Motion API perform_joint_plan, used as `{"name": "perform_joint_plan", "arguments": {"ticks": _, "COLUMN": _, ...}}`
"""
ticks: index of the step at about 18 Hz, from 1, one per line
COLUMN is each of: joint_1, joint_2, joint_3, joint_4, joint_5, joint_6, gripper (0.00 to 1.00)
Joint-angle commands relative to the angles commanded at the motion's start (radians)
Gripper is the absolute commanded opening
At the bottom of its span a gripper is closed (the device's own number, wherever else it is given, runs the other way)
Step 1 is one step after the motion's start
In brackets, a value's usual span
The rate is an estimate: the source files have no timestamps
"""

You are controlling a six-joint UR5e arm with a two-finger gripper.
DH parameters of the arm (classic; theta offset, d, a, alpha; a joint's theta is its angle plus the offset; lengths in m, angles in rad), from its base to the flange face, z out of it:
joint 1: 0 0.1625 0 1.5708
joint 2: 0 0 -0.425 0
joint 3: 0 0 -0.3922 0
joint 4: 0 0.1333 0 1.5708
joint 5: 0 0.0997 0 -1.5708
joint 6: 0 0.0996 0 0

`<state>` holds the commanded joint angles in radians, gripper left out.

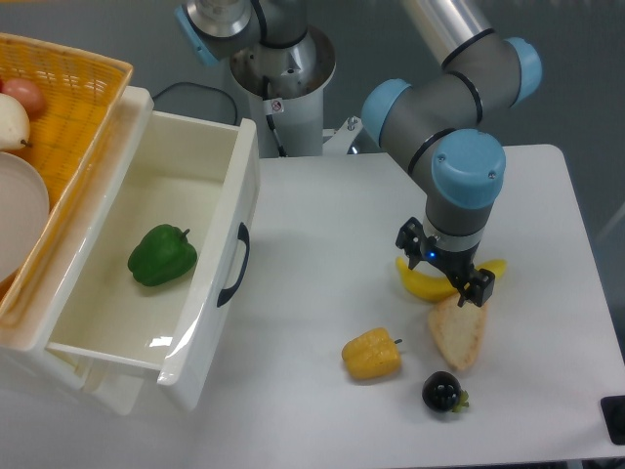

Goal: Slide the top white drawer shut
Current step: 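Lift the open gripper up from beside the banana, then move the gripper toward the open white drawer's front panel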

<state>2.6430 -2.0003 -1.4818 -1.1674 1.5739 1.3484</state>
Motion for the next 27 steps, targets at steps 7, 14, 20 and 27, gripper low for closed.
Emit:
{"name": "perform_joint_plan", "arguments": {"ticks": 7, "joint_1": -0.003, "joint_2": -0.003, "joint_3": -0.012, "joint_4": 0.000, "joint_5": -0.073, "joint_6": -0.009, "gripper": 1.00}}
{"name": "perform_joint_plan", "arguments": {"ticks": 14, "joint_1": -0.009, "joint_2": -0.017, "joint_3": -0.015, "joint_4": 0.002, "joint_5": -0.103, "joint_6": -0.031, "gripper": 1.00}}
{"name": "perform_joint_plan", "arguments": {"ticks": 20, "joint_1": -0.024, "joint_2": -0.031, "joint_3": -0.015, "joint_4": 0.009, "joint_5": -0.176, "joint_6": -0.230, "gripper": 1.00}}
{"name": "perform_joint_plan", "arguments": {"ticks": 27, "joint_1": -0.069, "joint_2": -0.008, "joint_3": -0.052, "joint_4": 0.003, "joint_5": -0.398, "joint_6": -0.425, "gripper": 0.94}}
